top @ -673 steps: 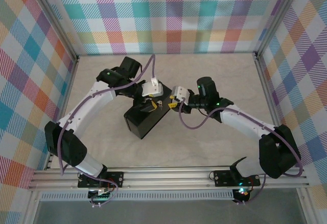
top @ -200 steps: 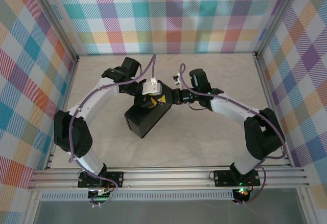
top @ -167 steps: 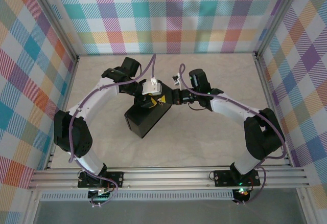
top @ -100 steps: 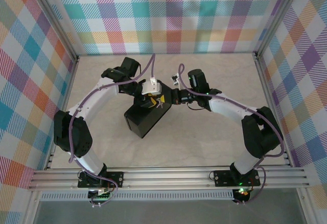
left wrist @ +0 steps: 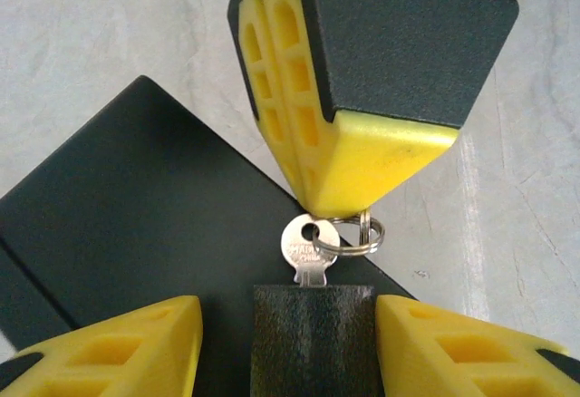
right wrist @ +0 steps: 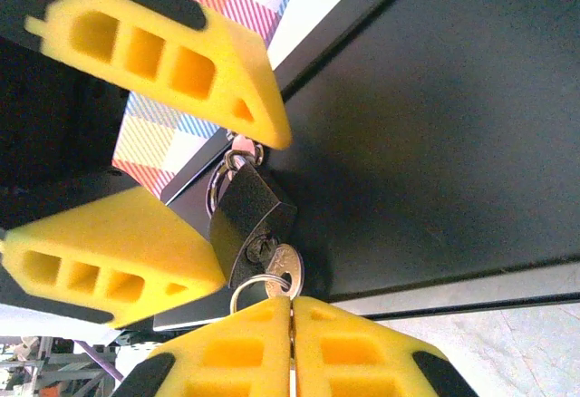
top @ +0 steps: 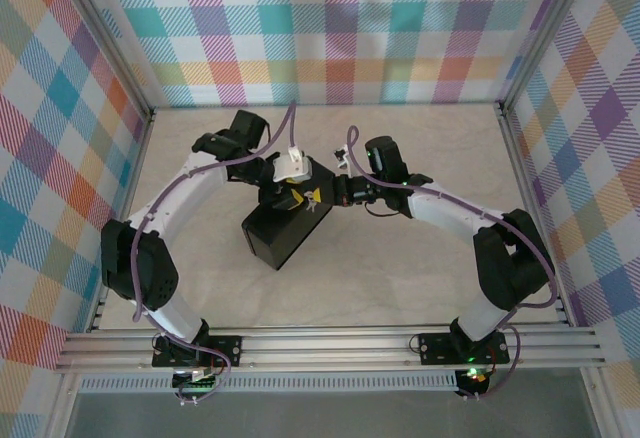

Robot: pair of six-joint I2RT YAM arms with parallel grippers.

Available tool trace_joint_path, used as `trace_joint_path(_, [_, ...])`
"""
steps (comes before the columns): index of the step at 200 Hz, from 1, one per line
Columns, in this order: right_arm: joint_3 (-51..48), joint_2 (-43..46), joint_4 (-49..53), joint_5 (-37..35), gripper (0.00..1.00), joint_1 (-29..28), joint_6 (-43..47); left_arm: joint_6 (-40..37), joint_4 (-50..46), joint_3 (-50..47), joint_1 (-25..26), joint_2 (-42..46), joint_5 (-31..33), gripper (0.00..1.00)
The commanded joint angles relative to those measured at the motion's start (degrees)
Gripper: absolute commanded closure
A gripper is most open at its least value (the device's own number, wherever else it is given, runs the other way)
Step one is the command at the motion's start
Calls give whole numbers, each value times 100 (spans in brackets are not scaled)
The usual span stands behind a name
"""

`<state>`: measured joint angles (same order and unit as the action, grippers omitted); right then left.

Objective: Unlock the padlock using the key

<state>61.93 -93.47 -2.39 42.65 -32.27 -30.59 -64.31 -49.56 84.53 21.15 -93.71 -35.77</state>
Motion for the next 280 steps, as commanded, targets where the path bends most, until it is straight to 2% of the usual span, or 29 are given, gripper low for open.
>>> trace_joint_path(1, [24,165,186,6,91,19,176,-123,-265,30,-162,252,-58,47])
trace_joint_path(67, [127,104,157,94,90,19,185,-204,-178,-191,-142,170,-63,46])
trace_joint_path(142, [126,77,51,142,90,19,107,-257,-88,-309,155,86,89,47])
trace_joint_path(195, [127,85,21,198,90,16,92,-204,9,-350,232,-19,125,62])
trace_joint_path(219, [138,73,-18,257,90,8,28,-204,-16,-361,250,-64,197,72])
trace_joint_path(237, [126,100,-27,287,90,14,7,-239,-98,-357,250,-77,211,84])
trace_joint_path(280, [202,99,-21,297,90,-71,10,-236,-116,-311,250,-103,202,87])
